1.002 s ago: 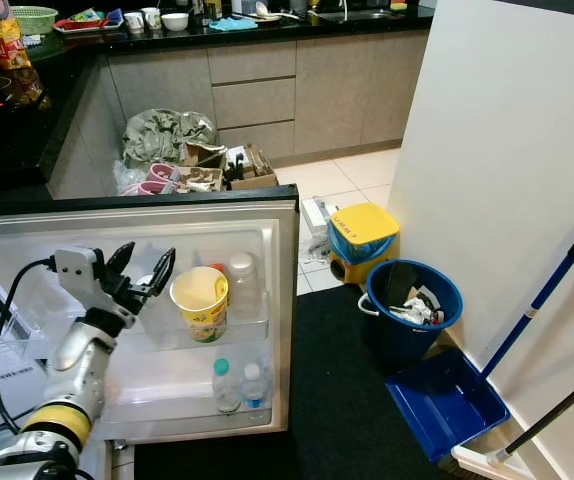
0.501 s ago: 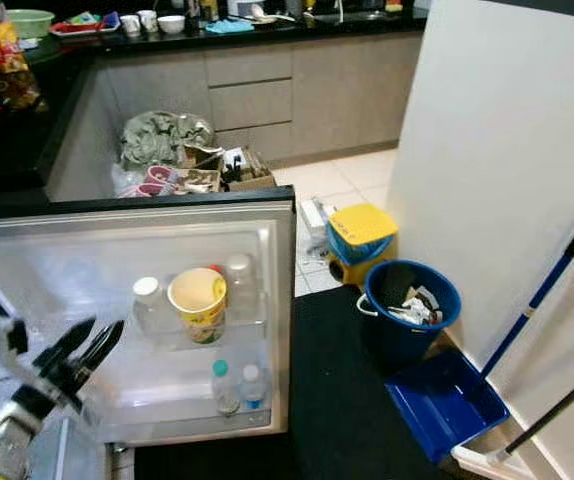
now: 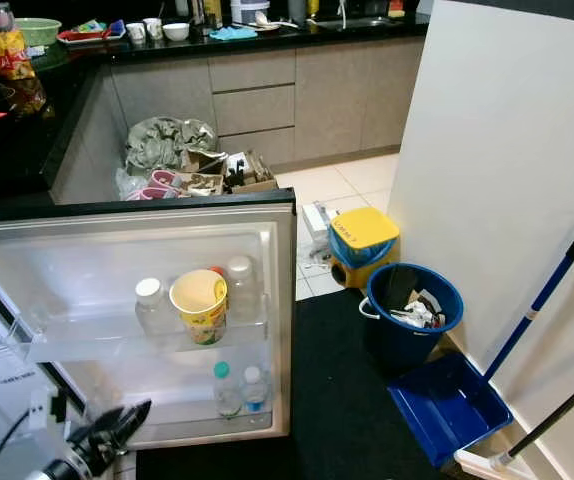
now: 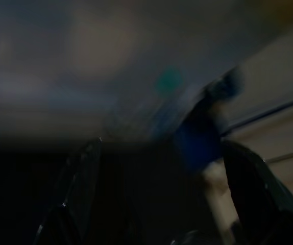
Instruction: Restocking fridge
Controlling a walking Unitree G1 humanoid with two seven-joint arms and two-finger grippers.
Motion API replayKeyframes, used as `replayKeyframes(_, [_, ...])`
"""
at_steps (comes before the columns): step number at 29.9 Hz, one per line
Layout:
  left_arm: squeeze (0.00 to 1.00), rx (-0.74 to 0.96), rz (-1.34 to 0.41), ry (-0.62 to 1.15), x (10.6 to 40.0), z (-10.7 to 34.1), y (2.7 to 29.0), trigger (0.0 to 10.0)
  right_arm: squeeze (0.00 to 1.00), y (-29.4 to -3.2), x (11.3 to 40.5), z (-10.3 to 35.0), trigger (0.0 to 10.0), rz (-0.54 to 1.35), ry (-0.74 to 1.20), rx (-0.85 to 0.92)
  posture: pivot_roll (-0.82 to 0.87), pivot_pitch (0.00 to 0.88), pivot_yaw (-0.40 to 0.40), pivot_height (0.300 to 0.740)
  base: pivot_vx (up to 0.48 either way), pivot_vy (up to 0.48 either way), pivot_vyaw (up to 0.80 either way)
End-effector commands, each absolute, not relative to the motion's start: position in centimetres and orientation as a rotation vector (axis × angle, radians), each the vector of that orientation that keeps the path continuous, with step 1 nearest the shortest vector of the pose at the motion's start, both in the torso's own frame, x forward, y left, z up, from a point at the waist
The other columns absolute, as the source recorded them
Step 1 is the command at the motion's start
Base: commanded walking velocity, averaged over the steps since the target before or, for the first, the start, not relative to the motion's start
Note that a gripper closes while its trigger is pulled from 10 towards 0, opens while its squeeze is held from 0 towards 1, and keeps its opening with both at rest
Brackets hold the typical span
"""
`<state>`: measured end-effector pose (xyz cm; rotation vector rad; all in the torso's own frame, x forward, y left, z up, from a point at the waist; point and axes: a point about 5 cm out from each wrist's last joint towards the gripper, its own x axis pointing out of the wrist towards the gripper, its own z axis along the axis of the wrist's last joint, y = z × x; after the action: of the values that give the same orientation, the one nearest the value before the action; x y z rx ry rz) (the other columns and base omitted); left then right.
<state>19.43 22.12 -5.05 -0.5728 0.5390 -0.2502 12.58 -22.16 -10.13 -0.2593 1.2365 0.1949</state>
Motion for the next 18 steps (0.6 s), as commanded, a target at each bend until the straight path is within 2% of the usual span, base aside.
replayKeyframes(1, [0.00, -0.505, -0.190, 0.641, 18.2, -6.2, 21.8, 10.0, 0.00, -21.6, 12.3, -10.3, 10.0, 0.212, 1.245, -0.247, -0.04, 0.000, 0.051, 0.740, 0.000, 0.000, 0.00])
replayKeyframes(4, [0.00, -0.469, -0.156, 0.709, 17.3, -7.0, 21.6, 10.0, 0.00, -21.5, 12.3, -10.3, 10.0, 0.215, 1.246, -0.248, -0.04, 0.000, 0.051, 0.740, 0.000, 0.000, 0.00])
replayKeyframes(5, [0.00, -0.411, -0.129, 0.814, 15.7, -8.2, 20.8, 10.0, 0.00, -21.4, 12.3, -10.4, 10.0, 0.218, 1.245, -0.248, -0.04, 0.000, 0.051, 0.740, 0.000, 0.000, 0.00])
replayKeyframes(13, [0.00, -0.432, -0.064, 0.912, 13.7, -9.4, 20.1, 10.0, 0.00, -21.3, 12.4, -10.3, 10.0, 0.222, 1.244, -0.252, -0.04, 0.000, 0.042, 0.740, 0.000, 0.000, 0.00])
replayKeyframes(18, [0.00, -0.425, -0.014, 0.956, 12.7, -9.9, 19.9, 10.0, 0.00, -21.4, 12.6, -10.3, 10.0, 0.226, 1.242, -0.259, -0.04, 0.000, 0.035, 0.740, 0.000, -0.295, 0.00])
